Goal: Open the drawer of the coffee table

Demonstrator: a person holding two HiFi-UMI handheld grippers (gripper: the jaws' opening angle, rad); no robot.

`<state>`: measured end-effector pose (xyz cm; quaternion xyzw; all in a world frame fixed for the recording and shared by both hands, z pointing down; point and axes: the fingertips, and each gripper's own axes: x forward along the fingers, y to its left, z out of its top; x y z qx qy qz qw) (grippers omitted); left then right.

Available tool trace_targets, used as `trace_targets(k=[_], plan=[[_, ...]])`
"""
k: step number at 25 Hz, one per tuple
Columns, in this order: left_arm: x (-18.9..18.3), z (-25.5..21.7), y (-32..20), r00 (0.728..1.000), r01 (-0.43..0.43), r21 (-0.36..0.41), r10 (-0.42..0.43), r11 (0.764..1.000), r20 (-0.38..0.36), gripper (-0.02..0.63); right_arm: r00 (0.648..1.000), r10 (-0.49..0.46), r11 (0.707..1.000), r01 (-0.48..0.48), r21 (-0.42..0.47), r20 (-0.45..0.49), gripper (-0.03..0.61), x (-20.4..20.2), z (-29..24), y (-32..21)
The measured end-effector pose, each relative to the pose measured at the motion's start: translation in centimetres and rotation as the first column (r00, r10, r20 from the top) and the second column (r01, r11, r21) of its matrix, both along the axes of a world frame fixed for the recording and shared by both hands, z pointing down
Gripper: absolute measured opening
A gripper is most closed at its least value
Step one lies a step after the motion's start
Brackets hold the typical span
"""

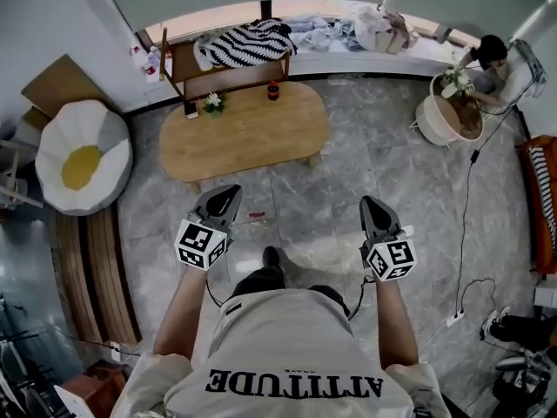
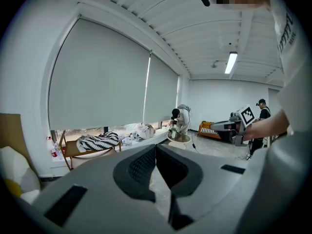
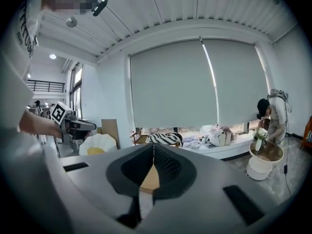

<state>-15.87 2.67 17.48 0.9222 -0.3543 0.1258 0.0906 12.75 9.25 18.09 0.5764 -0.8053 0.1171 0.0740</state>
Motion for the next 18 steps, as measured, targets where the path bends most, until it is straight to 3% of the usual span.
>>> trace_targets(k=[9,18], plan=[[-3.3,1.0,-6.3,1.0,-0.012,-0.024,0.012,1.0,-0.006,0.02,1.0,-0.019,1.0,0.019,-0.01,0.0,0.018,-4.4,0.6,-6.2],[-4.0,2.2,-8.1,1.0,-0.023,-0.055,0.023,0.998,-0.01,0.02,0.998,-0.069,0.996,0.069,-0.055,0.008,0.018,-6.8,2.3,-8.3]])
